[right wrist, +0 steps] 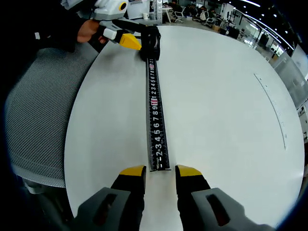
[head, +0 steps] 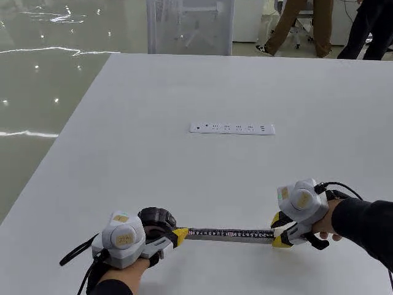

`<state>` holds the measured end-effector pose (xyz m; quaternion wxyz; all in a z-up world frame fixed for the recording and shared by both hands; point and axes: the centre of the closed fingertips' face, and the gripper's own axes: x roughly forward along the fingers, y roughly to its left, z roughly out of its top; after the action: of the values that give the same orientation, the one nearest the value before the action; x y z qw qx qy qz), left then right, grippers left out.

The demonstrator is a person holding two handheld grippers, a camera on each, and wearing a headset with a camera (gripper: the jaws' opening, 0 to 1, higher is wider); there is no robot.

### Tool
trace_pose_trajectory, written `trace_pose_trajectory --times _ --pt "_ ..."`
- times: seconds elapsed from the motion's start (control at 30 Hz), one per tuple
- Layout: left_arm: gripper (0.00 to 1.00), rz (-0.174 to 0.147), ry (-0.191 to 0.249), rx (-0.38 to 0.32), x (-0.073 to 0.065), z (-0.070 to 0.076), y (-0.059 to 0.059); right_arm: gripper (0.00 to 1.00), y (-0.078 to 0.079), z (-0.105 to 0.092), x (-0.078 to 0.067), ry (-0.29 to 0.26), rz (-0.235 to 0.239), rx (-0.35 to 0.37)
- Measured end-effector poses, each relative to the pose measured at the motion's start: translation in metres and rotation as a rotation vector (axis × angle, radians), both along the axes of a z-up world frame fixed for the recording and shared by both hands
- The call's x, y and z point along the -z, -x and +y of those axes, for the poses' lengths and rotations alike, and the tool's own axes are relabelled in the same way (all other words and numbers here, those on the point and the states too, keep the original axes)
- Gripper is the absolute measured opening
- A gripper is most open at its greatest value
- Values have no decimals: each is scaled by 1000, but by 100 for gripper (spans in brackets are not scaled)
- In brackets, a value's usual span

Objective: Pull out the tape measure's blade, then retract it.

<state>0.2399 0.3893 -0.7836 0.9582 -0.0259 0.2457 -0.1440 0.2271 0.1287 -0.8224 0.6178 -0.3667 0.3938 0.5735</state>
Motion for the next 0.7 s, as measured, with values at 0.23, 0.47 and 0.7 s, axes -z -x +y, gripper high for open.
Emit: trace_pose_trajectory --times 0.23,0.47,0.7 --pt "83 3 -5 3 1 -2 1 14 1 2 3 13 -10 -20" --pt "78 23 17 -31 4 0 -1 13 1 4 5 46 1 -37" --pt "66 47 23 -84 5 6 -5 12 2 3 5 92 13 -7"
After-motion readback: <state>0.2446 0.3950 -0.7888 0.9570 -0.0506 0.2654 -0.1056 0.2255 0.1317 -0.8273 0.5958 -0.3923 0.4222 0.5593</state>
